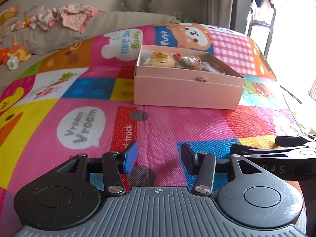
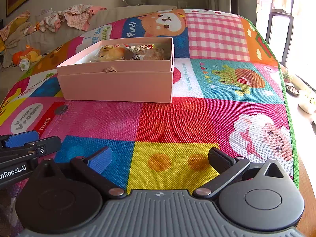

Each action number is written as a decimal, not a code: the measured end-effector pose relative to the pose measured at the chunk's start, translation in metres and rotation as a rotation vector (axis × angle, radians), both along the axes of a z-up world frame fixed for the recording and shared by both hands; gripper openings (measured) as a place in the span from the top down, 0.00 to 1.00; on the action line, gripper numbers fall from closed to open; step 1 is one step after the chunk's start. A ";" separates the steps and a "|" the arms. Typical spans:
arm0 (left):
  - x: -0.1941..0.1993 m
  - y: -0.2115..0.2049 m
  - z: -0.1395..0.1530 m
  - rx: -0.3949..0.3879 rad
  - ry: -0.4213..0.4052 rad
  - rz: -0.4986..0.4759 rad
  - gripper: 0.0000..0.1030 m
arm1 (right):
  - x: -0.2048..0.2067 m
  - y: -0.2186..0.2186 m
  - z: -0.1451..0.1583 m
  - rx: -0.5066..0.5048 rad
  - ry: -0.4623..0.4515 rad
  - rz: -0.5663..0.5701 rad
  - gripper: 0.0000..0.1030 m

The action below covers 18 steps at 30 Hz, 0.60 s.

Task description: Organize objects

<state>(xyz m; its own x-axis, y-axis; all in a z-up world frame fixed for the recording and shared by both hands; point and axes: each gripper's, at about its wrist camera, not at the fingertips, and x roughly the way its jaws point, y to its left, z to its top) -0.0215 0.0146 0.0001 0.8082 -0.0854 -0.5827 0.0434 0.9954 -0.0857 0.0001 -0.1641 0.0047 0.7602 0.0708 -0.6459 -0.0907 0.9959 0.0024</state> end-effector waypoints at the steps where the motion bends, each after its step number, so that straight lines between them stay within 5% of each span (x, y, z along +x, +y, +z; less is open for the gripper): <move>1: 0.000 0.000 0.000 0.001 0.000 -0.002 0.47 | 0.000 0.000 0.000 0.000 0.000 0.000 0.00; 18: 0.000 0.001 -0.001 -0.015 0.000 -0.016 0.39 | 0.000 0.000 0.000 0.000 0.000 0.000 0.00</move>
<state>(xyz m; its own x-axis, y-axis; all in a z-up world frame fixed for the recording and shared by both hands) -0.0216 0.0154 -0.0006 0.8067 -0.1075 -0.5811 0.0597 0.9931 -0.1008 0.0001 -0.1640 0.0048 0.7602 0.0709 -0.6458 -0.0905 0.9959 0.0027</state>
